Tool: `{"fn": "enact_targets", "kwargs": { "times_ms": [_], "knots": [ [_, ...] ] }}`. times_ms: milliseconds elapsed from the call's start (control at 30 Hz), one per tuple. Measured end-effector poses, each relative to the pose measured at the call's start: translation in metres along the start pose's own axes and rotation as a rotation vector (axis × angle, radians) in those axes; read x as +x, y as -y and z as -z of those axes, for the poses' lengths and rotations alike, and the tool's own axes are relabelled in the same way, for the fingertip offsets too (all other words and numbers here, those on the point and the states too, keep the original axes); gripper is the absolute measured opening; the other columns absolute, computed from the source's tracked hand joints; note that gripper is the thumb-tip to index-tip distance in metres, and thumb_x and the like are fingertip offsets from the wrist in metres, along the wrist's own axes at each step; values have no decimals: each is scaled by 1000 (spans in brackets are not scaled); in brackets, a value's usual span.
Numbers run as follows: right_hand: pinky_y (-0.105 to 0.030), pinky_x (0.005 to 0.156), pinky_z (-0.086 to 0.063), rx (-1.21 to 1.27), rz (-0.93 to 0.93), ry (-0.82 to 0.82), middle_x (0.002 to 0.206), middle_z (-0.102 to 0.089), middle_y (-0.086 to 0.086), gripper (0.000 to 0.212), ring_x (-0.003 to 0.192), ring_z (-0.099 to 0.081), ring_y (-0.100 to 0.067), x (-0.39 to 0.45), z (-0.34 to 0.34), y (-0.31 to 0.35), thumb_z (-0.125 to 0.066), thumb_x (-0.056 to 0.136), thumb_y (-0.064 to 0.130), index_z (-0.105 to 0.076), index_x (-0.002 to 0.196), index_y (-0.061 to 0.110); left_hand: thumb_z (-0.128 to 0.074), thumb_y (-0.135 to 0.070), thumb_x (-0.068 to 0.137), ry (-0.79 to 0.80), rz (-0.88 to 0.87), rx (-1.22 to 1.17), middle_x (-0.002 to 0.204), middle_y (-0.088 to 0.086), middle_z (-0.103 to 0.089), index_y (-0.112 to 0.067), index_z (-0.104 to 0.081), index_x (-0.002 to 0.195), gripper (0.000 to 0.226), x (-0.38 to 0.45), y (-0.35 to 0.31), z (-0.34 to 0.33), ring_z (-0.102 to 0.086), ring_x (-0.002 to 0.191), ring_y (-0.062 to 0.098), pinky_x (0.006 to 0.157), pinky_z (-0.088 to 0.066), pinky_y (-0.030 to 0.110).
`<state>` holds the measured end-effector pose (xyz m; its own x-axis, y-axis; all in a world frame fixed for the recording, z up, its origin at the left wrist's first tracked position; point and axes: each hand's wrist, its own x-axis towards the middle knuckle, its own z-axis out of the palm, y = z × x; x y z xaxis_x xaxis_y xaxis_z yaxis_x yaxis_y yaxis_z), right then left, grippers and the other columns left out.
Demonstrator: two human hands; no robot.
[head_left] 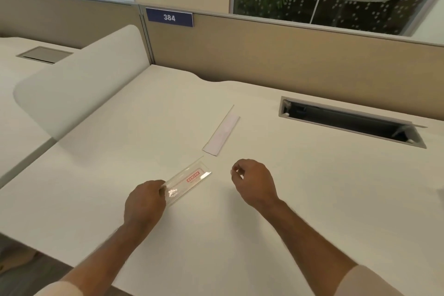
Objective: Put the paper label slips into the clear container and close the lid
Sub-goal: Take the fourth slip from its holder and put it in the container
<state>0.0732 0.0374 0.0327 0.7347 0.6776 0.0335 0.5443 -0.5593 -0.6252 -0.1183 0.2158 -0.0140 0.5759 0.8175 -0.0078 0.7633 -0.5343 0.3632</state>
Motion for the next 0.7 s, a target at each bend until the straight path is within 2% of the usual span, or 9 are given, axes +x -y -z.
{"fn": "enact_targets", "kwargs": {
  "times_ms": [100,167,300,433,500,567,700],
  "knots": [
    [-32,76,-50,8,-8,9,91,-66,6,16,85,-60,-15,-3,-3,-2,-57,90,27,-68,99,20,-44,-14,92,-21,-35,-25,58,-1,-54,-16,-48,63,30,2,-4,1,-50,58,20,47,-32,30],
    [-31,83,-49,20,0,1,100,-65,6,22,95,-60,-14,-7,-2,-7,-60,89,27,-66,110,22,-45,-15,93,-14,-89,-39,60,-1,-55,-17,-52,67,28,3,-10,3,-52,60,19,48,-35,30],
    [-29,99,-43,-24,161,-38,131,-54,6,54,123,-47,-14,-14,9,-17,-66,84,25,-51,136,24,-49,-16,92,35,-253,-38,78,-5,-69,-21,-69,86,22,4,-34,8,-61,77,21,63,-51,35],
    [-33,111,-29,-194,293,60,151,-34,6,83,140,-28,-14,-22,28,-31,-72,77,32,-30,148,34,-51,-19,94,36,-413,-71,93,-10,-73,-28,-73,101,25,-2,-68,11,-63,90,19,71,-52,34],
    [-34,111,-24,-278,313,80,153,-31,7,87,142,-24,-15,-27,36,-40,-74,76,34,-27,149,35,-48,-21,94,42,-470,-78,94,-10,-73,-28,-72,101,26,-4,-84,11,-63,89,18,72,-52,35],
    [-32,109,-23,-327,313,48,149,-35,7,83,139,-28,-16,-34,45,-49,-74,76,33,-31,148,34,-45,-23,94,60,-508,-76,92,-9,-72,-27,-71,98,26,-7,-101,10,-62,87,17,71,-52,36],
    [-32,99,-35,-356,306,-54,130,-49,7,69,122,-43,-17,-47,66,-66,-73,76,29,-44,139,32,-45,-24,95,115,-543,-87,94,-8,-72,-25,-70,96,25,-14,-129,7,-62,89,18,75,-53,37]
  ]
}}
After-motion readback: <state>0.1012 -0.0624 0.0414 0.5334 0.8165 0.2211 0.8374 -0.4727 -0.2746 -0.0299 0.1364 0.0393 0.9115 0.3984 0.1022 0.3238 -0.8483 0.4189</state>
